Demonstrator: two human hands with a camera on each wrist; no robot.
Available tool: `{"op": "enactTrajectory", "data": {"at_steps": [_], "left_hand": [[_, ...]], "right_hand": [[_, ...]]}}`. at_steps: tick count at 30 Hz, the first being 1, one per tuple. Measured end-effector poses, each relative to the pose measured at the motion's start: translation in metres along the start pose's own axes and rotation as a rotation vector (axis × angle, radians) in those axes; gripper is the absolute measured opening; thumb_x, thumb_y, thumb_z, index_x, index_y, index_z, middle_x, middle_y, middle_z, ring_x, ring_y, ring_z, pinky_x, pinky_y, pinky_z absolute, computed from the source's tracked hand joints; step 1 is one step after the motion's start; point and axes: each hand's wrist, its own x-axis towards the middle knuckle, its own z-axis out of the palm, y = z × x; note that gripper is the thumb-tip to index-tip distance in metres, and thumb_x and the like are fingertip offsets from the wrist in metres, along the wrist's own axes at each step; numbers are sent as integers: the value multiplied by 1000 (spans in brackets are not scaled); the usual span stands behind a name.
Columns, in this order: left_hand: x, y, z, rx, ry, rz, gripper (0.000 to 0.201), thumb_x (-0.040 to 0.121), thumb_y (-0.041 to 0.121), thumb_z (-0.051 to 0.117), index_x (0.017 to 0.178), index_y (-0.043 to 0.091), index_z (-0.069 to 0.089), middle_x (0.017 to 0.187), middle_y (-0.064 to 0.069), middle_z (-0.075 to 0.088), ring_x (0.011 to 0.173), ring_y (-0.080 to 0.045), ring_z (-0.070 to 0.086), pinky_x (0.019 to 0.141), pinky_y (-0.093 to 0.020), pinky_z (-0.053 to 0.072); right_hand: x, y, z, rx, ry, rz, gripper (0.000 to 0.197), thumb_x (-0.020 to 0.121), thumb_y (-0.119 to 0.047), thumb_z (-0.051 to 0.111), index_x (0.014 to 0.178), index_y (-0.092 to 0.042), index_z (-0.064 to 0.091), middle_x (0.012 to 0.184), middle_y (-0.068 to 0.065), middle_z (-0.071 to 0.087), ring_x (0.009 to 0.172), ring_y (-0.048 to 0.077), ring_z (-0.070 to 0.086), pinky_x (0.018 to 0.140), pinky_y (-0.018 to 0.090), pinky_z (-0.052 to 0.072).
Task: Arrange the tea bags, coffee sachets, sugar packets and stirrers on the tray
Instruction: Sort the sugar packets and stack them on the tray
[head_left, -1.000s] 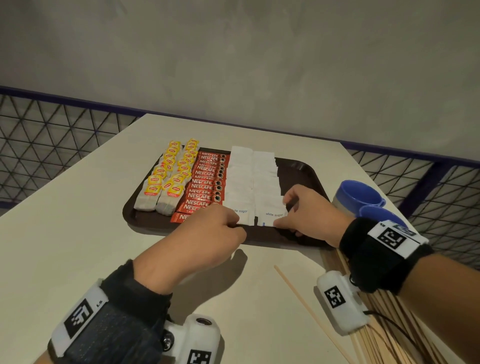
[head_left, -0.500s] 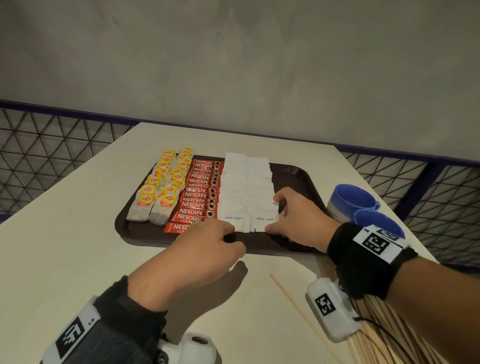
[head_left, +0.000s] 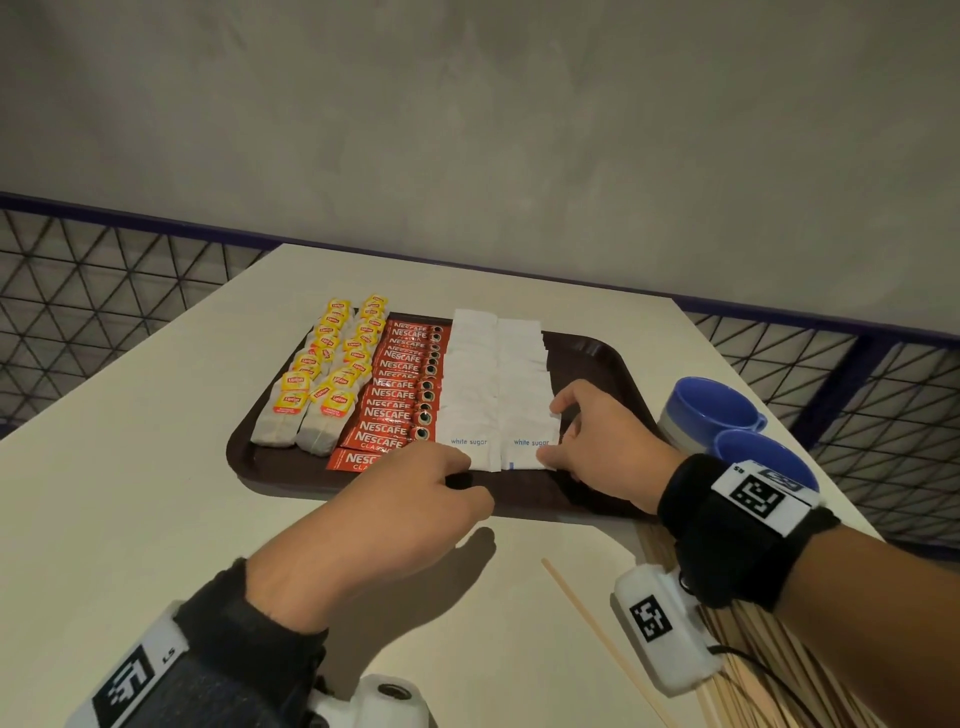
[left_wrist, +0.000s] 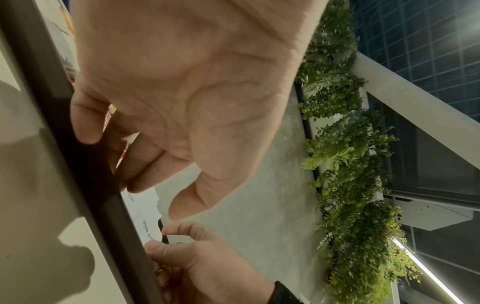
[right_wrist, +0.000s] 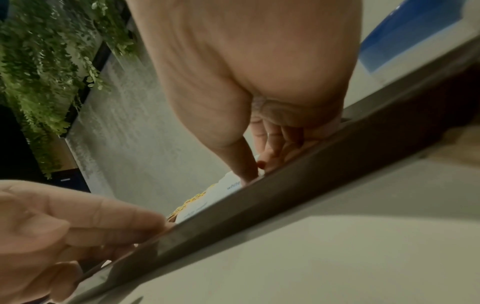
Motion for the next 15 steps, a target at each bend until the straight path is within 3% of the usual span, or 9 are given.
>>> {"op": "enactTrajectory", "data": {"at_steps": [3, 5, 10, 15], "left_hand": [[0, 1, 0, 12, 1, 0, 21, 94, 31, 59, 94, 14, 71, 62, 4, 53, 53, -10, 48, 52, -24, 35], [0, 0, -1, 23, 4, 1, 21, 94, 32, 59, 91, 13, 70, 62, 4, 53, 52, -10, 48, 52, -25, 35], [1, -1, -1, 10, -5, -8, 21, 94, 34, 59, 93, 17, 72, 63, 4, 55, 52, -10, 49, 53, -25, 36], [1, -1, 0, 1, -2, -13, 22, 94, 34, 59, 97, 16, 73, 67, 1, 58, 59, -13, 52, 56, -27, 37]], "right_hand": [[-6, -4, -6, -42, 50, -142, 23, 91, -20, 73, 104, -21, 55, 79, -1, 62, 64, 8, 57, 59, 15, 48], [-10, -11, -10, -62, 0, -236, 8, 95, -15, 65, 98, -20, 60, 76, 0, 62, 61, 3, 59, 55, 11, 46], [-6, -19, -10, -288, -218, -270, 24, 97, -1, 54, 106, -20, 67, 88, -8, 59, 80, 12, 58, 75, 23, 51], [-3, -22, -9, -328, -193, -293, 25, 95, 0, 58, 106, -21, 67, 86, -15, 53, 79, 8, 56, 71, 17, 48]]}}
